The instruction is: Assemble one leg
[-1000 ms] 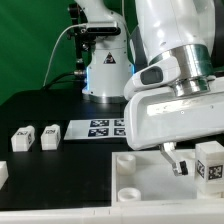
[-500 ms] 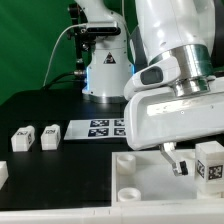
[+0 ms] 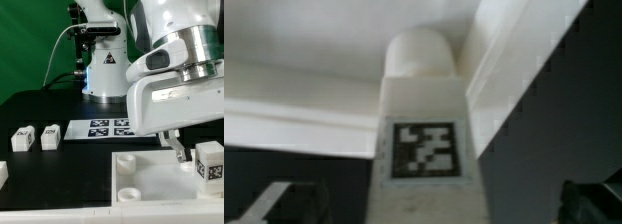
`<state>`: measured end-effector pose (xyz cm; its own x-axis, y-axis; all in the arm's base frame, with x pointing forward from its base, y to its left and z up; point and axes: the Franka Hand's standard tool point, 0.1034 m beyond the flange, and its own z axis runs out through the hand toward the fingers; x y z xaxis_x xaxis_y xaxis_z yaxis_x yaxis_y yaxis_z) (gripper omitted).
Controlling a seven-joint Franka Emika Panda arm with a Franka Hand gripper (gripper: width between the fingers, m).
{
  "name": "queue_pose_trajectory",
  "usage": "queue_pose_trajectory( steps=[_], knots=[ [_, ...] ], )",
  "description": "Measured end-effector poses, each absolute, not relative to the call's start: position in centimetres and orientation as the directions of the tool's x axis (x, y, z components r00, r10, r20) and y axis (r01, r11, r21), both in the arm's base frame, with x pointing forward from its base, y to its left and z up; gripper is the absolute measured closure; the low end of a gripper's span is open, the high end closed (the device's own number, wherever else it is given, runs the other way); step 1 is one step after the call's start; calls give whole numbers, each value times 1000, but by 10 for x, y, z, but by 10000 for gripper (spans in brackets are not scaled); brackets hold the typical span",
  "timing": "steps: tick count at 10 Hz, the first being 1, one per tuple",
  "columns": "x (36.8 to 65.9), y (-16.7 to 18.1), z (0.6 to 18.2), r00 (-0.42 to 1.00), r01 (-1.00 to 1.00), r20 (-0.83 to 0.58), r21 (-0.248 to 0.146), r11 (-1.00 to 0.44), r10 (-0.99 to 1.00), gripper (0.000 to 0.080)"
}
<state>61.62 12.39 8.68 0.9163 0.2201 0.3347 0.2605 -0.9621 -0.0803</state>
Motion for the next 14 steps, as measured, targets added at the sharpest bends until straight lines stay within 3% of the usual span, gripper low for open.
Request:
queue_pose_trajectory(
  steps=[5, 13, 14],
  knots=[
    [628, 123, 91, 963, 252, -56, -160, -954, 264, 150],
    [627, 123, 72, 966, 250, -34, -159, -955, 258, 177],
    [627, 123, 72, 966, 250, -34, -159, -955, 258, 358]
  ],
)
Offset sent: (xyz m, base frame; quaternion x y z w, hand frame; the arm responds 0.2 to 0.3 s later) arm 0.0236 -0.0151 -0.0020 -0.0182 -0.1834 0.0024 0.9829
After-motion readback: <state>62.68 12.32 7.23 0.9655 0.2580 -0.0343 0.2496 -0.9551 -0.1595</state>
